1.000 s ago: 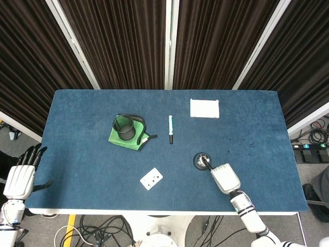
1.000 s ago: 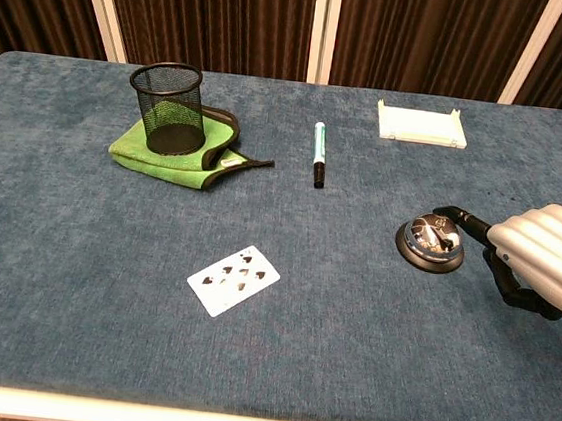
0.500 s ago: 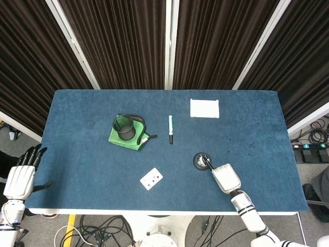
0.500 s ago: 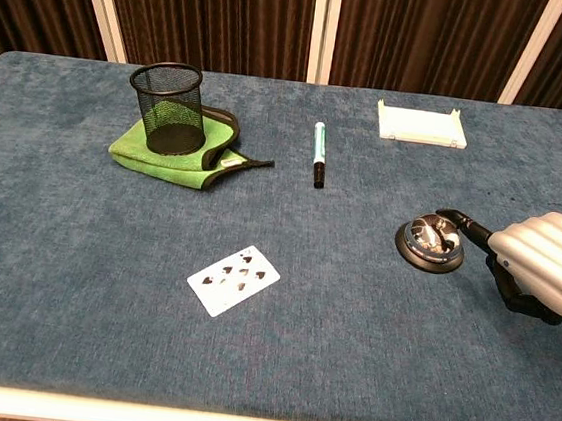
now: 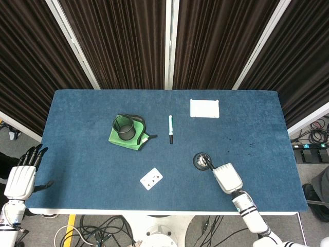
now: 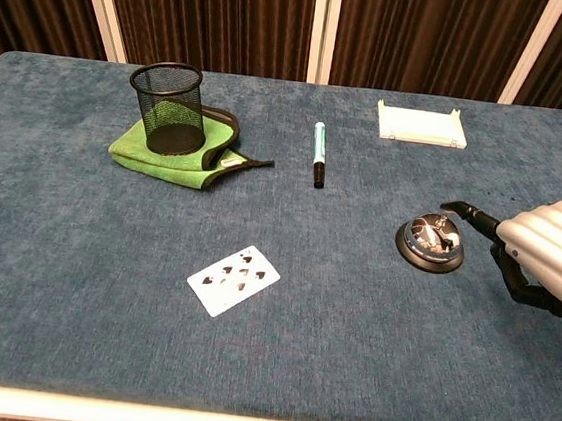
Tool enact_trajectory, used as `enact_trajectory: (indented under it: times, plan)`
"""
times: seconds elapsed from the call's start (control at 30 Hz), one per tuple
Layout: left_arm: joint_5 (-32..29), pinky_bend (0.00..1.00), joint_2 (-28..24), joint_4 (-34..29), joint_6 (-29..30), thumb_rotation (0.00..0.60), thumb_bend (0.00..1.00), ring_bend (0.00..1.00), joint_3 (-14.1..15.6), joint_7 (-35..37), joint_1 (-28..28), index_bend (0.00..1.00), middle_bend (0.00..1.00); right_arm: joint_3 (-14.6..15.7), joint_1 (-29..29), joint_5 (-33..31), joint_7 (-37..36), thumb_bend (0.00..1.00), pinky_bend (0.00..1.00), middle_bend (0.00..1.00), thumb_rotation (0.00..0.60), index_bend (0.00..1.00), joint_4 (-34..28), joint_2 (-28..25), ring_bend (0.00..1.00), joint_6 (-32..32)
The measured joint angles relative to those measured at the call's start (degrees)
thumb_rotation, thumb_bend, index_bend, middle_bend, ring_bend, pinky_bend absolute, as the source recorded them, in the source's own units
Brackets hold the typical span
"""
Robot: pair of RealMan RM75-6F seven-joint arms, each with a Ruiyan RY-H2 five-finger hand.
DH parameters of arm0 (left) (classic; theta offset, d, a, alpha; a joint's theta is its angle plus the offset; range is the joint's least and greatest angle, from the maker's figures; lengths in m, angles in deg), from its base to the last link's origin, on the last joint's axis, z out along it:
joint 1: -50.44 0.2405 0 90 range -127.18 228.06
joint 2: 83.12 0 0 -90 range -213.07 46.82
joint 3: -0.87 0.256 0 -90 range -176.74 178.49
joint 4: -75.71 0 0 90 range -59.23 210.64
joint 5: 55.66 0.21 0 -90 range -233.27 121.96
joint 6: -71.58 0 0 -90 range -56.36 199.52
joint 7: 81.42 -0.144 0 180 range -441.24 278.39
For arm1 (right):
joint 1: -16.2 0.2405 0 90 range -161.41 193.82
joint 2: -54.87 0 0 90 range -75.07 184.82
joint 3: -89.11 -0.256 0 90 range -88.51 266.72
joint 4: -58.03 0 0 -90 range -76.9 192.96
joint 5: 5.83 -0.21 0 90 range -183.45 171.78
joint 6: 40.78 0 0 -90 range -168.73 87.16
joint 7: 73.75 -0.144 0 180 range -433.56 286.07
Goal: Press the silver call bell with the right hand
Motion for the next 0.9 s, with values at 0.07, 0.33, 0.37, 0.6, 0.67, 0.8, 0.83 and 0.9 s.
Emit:
enact_trajectory:
  times: [0.07,0.33,0.37,0.6,0.67,0.8,0.83,0.9]
  plan:
    - [-0.1,0.16,0.0,0.0,-0.1,0.6,0.03,0.0,0.0,0.0,0.0,0.09,0.01,0.2,0.1,-0.9,0.3,1.0,0.76,0.9,0.6,0.0,0.8,0.5,0.86,-1.2]
    - [0.0,0.16,-0.1,0.1,0.3,0.6,0.03,0.0,0.0,0.3,0.2,0.09,0.01,0.5,0.2,-1.3,0.4,1.0,0.75,0.9,0.6,0.0,1.6,1.3,0.86,-1.3]
    - [0.1,0.16,-0.2,0.0,0.3,0.6,0.03,0.0,-0.1,0.3,0.1,0.09,0.01,0.5,0.2,-1.0,0.2,1.0,0.76,0.9,0.6,0.0,1.4,1.1,0.86,-0.7]
    - [0.2,0.16,0.0,-0.2,0.0,0.6,0.03,0.0,-0.1,-0.1,-0.1,0.09,0.01,0.1,0.1,0.6,-1.6,1.0,0.76,0.9,0.6,0.0,0.0,-0.4,0.86,1.7]
    - [0.0,0.16,0.0,-0.2,-0.1,0.6,0.03,0.0,-0.1,-0.2,-0.1,0.09,0.01,0.3,0.2,0.0,-1.3,1.0,0.76,0.9,0.6,0.0,0.4,-0.2,0.86,0.5]
    - [-0.1,0.16,0.0,-0.1,-0.1,0.6,0.03,0.0,-0.1,0.1,0.0,0.09,0.01,0.8,0.3,-1.4,-0.7,1.0,0.76,0.9,0.6,0.0,1.9,0.6,0.86,-1.8]
    - [-0.1,0.16,0.0,-0.1,-0.1,0.6,0.03,0.0,-0.1,0.1,-0.1,0.09,0.01,1.0,0.4,-1.5,-0.6,1.0,0.76,0.9,0.6,0.0,2.2,0.9,0.86,-1.9]
    - [0.0,0.16,0.0,0.0,-0.1,0.6,0.03,0.0,-0.1,0.1,0.0,0.09,0.01,1.0,0.3,-1.4,-0.7,1.0,0.76,0.9,0.6,0.0,2.1,0.8,0.86,-1.6]
